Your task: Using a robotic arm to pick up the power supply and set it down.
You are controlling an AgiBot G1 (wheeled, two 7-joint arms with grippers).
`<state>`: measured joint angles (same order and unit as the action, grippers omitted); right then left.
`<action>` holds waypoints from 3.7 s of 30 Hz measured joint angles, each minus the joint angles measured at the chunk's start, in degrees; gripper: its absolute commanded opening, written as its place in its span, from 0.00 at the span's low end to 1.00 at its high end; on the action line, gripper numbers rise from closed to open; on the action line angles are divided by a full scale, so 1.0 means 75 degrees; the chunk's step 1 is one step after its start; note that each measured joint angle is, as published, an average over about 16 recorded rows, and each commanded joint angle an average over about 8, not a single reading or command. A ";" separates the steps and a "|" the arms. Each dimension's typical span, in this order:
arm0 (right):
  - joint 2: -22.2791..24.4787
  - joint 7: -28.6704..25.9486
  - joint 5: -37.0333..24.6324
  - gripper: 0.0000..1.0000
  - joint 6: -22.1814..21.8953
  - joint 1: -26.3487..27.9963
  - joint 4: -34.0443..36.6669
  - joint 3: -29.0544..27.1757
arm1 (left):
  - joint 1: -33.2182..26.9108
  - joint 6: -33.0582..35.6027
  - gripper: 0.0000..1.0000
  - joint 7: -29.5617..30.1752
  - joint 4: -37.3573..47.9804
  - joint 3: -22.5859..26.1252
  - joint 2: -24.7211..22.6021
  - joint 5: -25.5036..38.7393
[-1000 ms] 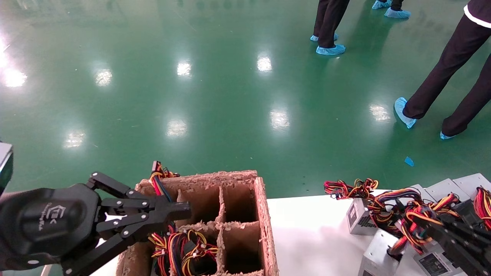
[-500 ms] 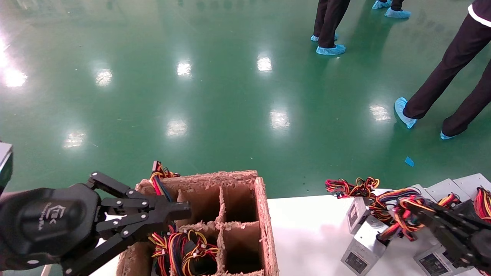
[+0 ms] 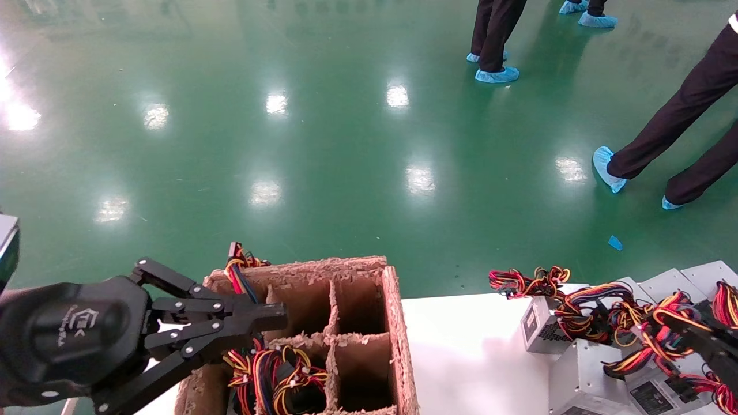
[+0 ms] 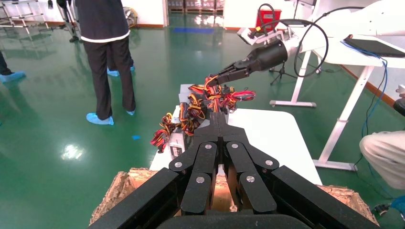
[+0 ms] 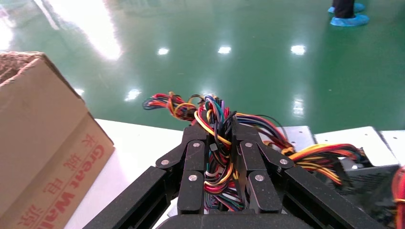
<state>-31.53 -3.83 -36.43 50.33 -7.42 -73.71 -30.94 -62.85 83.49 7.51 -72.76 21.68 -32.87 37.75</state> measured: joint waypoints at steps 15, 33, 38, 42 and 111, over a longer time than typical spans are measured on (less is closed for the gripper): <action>-0.0057 0.0177 -0.0012 0.00 -0.0144 -0.0137 0.0293 -0.0343 | 0.0000 0.0000 0.00 0.0000 0.0000 0.0001 0.0000 -0.0001; -0.0194 0.0385 0.0019 0.00 -0.0143 -0.0308 0.0620 -0.0669 | -0.0001 -0.0001 0.00 -0.0001 0.0000 0.0002 0.0001 -0.0001; -0.0203 0.0411 0.0020 0.00 -0.0141 -0.0342 0.0644 -0.0722 | -0.0001 -0.0001 0.00 -0.0001 0.0000 0.0003 0.0001 -0.0002; -0.0224 0.0410 0.0016 0.00 -0.0138 -0.0360 0.0652 -0.0717 | -0.0001 -0.0001 0.00 -0.0001 0.0000 0.0003 0.0001 -0.0002; -0.0513 0.0694 -0.0152 1.00 0.1787 0.2973 -0.0228 0.1064 | -0.0002 -0.0003 1.00 -0.0004 0.0000 0.0007 0.0003 -0.0005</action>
<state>-35.37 1.37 -37.57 63.73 14.88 -75.42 -22.96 -62.86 83.46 7.49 -72.76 21.74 -32.85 37.72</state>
